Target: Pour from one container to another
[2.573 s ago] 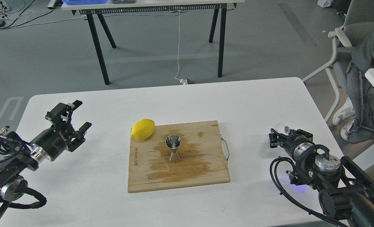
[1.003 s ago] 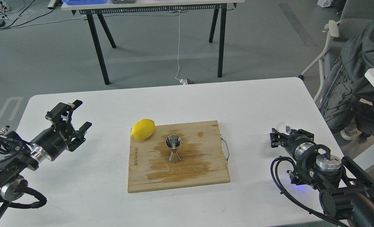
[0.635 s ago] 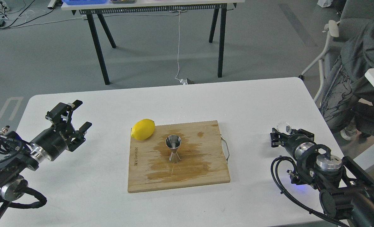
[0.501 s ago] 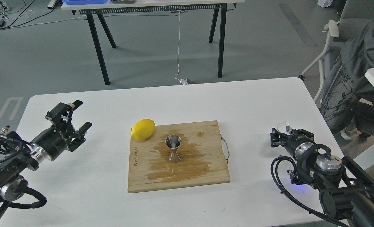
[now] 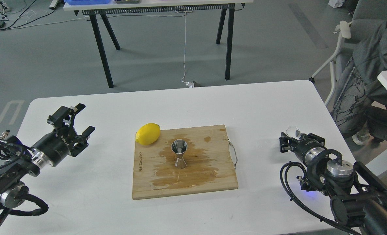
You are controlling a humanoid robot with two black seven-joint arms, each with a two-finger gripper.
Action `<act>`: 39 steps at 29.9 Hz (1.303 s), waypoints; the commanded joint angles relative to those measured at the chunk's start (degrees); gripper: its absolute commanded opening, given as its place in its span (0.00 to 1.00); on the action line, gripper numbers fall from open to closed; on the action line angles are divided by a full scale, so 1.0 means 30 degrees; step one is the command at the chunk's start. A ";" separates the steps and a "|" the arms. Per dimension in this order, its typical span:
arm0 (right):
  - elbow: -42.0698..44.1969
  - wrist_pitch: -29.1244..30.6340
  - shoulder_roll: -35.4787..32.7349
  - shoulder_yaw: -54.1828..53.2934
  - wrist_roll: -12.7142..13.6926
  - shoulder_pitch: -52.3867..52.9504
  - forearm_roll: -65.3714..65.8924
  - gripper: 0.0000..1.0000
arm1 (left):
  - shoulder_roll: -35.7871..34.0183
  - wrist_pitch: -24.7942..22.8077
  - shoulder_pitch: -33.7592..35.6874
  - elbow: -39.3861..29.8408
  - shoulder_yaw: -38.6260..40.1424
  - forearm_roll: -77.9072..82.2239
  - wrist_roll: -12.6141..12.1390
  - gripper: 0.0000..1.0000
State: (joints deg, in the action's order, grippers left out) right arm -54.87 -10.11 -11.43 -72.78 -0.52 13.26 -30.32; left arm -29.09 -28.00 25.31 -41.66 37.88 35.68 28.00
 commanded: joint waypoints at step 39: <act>0.0009 -0.0001 0.0000 0.0119 0.0085 -0.0142 -0.0001 0.99 | 0.0147 0.0000 0.0556 -0.0059 0.0118 0.0000 0.0000 0.98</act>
State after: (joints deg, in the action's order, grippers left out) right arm -54.86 -10.10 -11.43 -72.27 -0.26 12.88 -30.32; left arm -28.50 -28.00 26.92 -41.85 38.35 35.68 28.00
